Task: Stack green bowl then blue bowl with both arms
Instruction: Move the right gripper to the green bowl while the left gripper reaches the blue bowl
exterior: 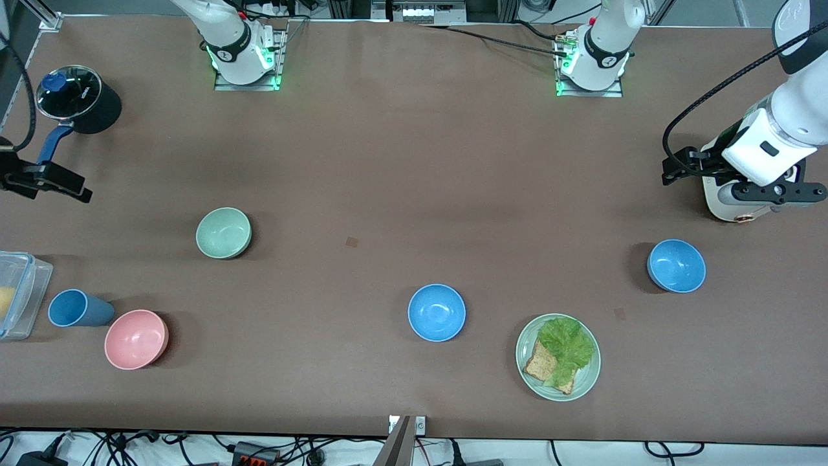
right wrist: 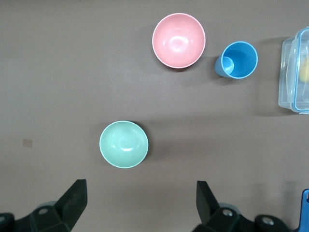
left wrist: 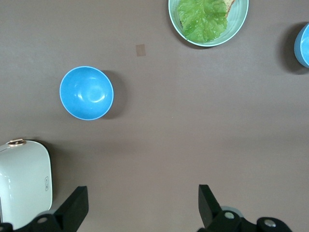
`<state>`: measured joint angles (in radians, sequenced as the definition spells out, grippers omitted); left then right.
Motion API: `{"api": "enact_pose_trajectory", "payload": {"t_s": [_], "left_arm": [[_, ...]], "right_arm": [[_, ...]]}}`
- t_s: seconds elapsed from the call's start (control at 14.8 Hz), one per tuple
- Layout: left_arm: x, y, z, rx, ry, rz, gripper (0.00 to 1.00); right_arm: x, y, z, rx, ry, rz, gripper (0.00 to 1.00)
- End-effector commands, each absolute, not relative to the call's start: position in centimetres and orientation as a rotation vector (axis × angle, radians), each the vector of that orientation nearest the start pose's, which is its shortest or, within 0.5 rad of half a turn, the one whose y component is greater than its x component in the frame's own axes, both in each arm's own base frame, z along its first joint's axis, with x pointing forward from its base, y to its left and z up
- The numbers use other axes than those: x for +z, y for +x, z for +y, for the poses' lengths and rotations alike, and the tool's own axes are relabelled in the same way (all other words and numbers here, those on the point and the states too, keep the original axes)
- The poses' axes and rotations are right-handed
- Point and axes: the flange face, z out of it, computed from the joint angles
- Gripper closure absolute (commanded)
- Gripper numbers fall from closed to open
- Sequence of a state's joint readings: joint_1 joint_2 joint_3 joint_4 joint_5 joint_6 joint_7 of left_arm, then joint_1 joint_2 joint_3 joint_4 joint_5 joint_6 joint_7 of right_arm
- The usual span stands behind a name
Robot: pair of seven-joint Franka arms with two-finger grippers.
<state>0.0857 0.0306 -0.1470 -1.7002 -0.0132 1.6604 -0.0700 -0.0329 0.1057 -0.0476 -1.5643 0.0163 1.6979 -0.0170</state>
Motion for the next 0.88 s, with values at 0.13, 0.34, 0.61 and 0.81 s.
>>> {"api": "enact_pose_trajectory", "payload": {"t_s": [0.13, 0.34, 0.61, 0.81], "left_arm": [[56.0, 56.5, -3.8, 0.126, -3.176, -0.028, 0.0], [55.7, 56.5, -4.0, 0.145, -3.173, -0.025, 0.0], [53.7, 57.0, -3.8, 0.216, -3.171, -0.047, 0.0], [50.9, 58.4, -3.2, 0.251, -3.168, -0.055, 0.0]], "right_arm": [[57.8, 56.9, -3.9, -0.07, -3.146, 0.064, 0.0], [57.8, 56.9, -4.0, -0.065, -3.146, 0.067, 0.0], [57.1, 57.0, -4.1, -0.026, -3.146, 0.069, 0.0], [52.5, 58.7, -3.6, 0.096, -3.144, 0.055, 0.0]]}}
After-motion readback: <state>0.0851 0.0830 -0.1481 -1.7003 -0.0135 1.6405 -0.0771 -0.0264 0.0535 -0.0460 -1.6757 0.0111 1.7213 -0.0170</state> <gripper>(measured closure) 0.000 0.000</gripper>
